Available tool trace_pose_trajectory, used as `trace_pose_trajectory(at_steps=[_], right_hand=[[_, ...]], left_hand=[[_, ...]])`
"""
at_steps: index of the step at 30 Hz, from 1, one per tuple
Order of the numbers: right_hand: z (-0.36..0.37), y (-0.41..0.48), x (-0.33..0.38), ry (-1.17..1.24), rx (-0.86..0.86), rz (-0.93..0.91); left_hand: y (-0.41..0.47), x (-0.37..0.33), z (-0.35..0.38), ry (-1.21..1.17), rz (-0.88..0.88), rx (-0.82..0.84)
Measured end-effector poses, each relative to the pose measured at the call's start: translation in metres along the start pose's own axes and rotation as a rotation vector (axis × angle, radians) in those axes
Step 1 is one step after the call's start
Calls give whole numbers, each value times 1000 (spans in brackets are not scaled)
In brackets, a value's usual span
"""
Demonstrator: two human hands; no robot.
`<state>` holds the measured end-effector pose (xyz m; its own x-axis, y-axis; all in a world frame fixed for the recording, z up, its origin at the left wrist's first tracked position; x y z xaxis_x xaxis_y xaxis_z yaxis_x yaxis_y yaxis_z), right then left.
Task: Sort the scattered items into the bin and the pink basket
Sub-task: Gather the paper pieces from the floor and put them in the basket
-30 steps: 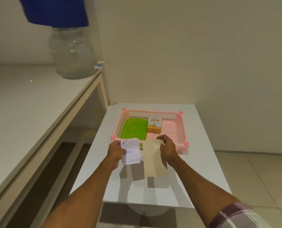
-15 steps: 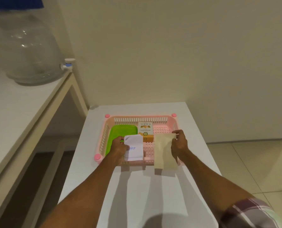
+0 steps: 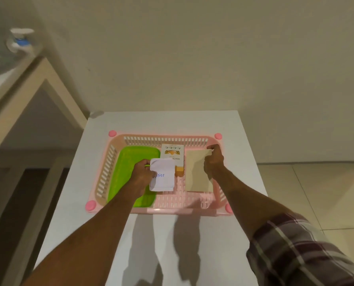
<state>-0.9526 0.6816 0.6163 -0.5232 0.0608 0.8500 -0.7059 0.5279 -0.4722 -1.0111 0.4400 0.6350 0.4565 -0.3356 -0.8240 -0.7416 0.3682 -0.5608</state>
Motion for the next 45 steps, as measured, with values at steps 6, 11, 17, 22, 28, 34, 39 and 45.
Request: trace_pose_trajectory(at_steps=[6,11,17,22,28,34,39,45], right_hand=[[9,35,5,-244,-85,-42],[11,52,1,-226,-107,-15],[11,47,-7,-249,-65,37],[10,24,-3,-390,-64,-116],[32,-17,-1,-135,139,-111],[44,-50,-8,32,231,-75],[48,-65,-11,3,260,-49],[29,-66,-18,-56,177,-38]], left_hand=[[15,6,7,-14,-20,8],[20,19,6,-53,-48,6],[15,27,4,-92,-62,-15],[8,22,6,-81,-61,-18],[-5,11,12,-70,-35,-2],[-19,3,13,-49,-15,-19],[-24,4,15,-55,-10,0],[-26,8,4,0,-8,-17]])
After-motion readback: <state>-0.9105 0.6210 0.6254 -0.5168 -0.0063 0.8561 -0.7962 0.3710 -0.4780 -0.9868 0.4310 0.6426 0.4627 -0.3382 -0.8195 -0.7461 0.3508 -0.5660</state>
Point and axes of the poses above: each hand's wrist, its own y-axis towards the middle knuckle, its own z-axis out of the palm, x = y × z, the point moved 4 cm from there along y, towards the middle knuckle, and after that the axes turned 11 degrees about x, right-handed, at the moved point
